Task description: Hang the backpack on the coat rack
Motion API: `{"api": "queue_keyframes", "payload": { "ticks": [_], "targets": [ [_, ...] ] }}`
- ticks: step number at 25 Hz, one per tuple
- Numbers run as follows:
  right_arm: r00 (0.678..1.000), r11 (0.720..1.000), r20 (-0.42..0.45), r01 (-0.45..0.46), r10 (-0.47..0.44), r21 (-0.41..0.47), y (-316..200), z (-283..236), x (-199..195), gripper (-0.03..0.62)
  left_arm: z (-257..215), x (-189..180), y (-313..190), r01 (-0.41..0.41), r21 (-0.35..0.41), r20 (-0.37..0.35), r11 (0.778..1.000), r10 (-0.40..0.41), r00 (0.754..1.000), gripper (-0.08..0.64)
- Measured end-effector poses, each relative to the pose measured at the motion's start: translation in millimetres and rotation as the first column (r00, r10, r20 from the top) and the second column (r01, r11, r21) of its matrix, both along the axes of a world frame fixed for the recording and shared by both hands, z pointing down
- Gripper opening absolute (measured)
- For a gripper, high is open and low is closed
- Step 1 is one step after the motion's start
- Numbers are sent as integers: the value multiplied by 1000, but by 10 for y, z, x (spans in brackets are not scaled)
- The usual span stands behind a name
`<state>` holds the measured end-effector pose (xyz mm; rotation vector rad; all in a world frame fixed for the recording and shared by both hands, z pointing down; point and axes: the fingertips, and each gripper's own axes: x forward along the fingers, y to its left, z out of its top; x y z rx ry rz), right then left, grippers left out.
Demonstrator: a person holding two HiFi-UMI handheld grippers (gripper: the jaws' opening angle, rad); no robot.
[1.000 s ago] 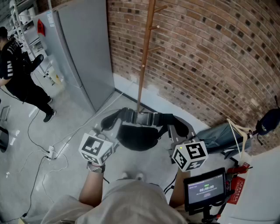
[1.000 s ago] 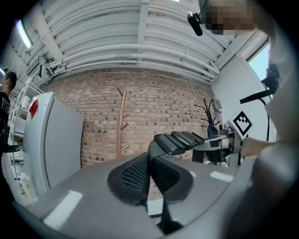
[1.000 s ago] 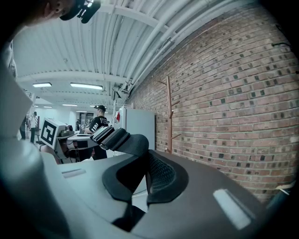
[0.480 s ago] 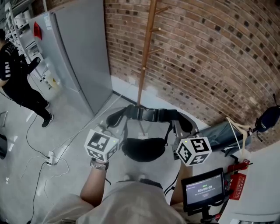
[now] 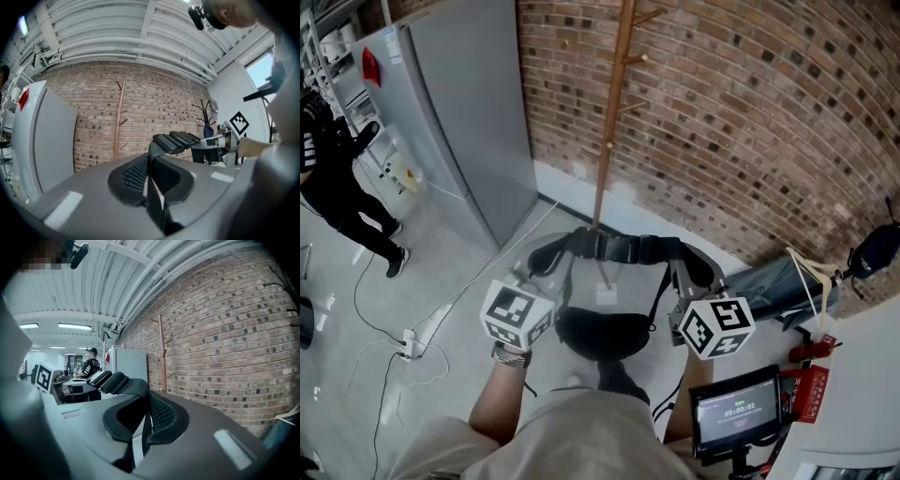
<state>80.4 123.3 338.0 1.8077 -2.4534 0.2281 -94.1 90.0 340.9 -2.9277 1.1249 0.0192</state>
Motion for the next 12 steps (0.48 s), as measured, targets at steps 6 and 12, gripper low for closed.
{"api": "queue_keyframes", "payload": {
  "ticks": [6, 12],
  "targets": [
    [999, 999, 23, 36, -36, -15, -246, 93, -84, 8, 45, -76, -247, 30, 1, 6, 1000, -30, 1000, 5],
    [995, 997, 57, 76, -76, 2, -576, 62, -113, 8, 34, -93, -578, 63, 10, 4, 998, -63, 998, 5]
  ]
}}
